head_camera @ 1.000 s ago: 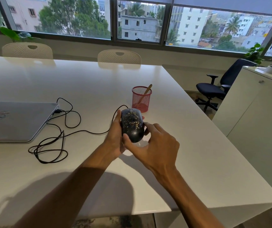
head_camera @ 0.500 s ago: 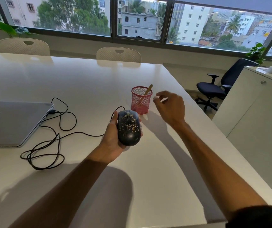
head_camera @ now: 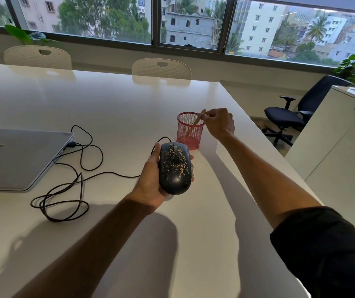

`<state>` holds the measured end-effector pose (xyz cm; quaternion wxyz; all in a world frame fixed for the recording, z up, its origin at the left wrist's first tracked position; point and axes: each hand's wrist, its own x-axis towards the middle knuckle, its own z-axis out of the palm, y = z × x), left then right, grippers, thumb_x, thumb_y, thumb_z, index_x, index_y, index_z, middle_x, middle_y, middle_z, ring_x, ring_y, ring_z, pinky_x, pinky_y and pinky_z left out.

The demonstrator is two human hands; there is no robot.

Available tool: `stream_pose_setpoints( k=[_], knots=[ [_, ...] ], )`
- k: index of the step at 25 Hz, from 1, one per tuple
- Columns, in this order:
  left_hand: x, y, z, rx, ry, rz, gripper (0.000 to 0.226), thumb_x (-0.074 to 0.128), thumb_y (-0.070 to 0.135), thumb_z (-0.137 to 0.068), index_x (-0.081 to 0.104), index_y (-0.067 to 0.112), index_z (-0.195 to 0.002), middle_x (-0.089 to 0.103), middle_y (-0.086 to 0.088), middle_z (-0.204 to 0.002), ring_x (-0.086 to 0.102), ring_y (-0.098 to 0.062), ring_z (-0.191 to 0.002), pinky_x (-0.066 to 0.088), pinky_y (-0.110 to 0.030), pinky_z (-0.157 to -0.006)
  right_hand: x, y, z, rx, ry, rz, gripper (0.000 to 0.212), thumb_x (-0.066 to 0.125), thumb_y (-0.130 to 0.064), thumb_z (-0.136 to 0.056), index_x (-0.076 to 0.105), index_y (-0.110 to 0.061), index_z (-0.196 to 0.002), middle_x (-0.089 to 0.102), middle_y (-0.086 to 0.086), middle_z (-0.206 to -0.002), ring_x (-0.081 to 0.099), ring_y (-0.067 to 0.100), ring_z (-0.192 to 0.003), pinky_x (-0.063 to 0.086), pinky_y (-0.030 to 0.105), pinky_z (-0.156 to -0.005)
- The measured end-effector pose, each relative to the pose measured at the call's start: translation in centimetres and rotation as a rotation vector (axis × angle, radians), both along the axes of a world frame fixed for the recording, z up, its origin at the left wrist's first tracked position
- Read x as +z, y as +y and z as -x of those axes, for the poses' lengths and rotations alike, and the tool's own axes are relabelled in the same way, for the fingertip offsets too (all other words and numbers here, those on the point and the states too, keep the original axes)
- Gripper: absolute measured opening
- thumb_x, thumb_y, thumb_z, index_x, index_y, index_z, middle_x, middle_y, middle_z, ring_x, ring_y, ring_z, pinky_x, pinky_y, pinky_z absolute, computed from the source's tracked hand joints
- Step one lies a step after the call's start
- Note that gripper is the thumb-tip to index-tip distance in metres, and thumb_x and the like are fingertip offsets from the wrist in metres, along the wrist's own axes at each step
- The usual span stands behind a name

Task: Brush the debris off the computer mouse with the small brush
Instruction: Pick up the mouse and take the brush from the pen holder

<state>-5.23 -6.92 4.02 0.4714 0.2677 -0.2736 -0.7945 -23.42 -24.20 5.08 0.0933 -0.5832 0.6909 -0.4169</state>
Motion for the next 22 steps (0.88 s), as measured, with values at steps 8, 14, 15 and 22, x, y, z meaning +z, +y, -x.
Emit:
stream_pose_setpoints(
  k=[8, 14, 15, 22],
  knots=[
    [-1.0, -0.9, 0.2, 0.007, 0.045, -0.192, 0.079, 0.044, 0.062, -0.092, 0.047, 0.001, -0.143, 0.07, -0.015, -0.087, 0.07, -0.026, -0.063, 0.057, -0.034, -0.051, 0.3, -1.0, -0.9, -0.073, -0.022, -0.012, 0.029, 0.078, -0.035, -0.084, 0.079, -0.012, -0.101, 0.077, 0.005, -0.102, 0.07, 0.025, -0.091, 0.043, 0.028, -0.07],
    [-1.2, -1.0, 0.2, 0.016, 0.053, -0.196, 0.08, 0.045, 0.062, -0.091, 0.046, 0.001, -0.144, 0.07, -0.016, -0.088, 0.07, -0.027, -0.063, 0.057, -0.034, -0.052, 0.9, -1.2, -1.1, -0.021, -0.189, 0.02, 0.021, 0.074, -0.024, -0.087, 0.076, -0.009, -0.102, 0.076, 0.006, -0.102, 0.065, 0.02, -0.087, 0.046, 0.028, -0.072],
    [-1.2, -1.0, 0.2, 0.015, 0.055, -0.19, 0.08, 0.045, 0.061, -0.091, 0.046, 0.001, -0.144, 0.07, -0.016, -0.088, 0.07, -0.027, -0.063, 0.057, -0.034, -0.052, 1.1, -1.1, -1.3, -0.008, -0.22, 0.05, 0.02, 0.071, -0.023, -0.089, 0.075, -0.007, -0.101, 0.076, 0.007, -0.101, 0.065, 0.019, -0.087, 0.049, 0.03, -0.075],
    [-0.8, -0.1, 0.1, 0.009, 0.042, -0.107, 0.079, 0.044, 0.057, -0.091, 0.044, -0.001, -0.145, 0.066, -0.017, -0.093, 0.069, -0.025, -0.066, 0.059, -0.034, -0.055, 2.8, 1.6, -0.9, 0.027, -0.548, 0.251, 0.011, 0.059, -0.015, -0.099, 0.058, -0.01, -0.108, 0.077, 0.013, -0.1, 0.076, 0.022, -0.086, 0.062, 0.034, -0.077]
  ],
)
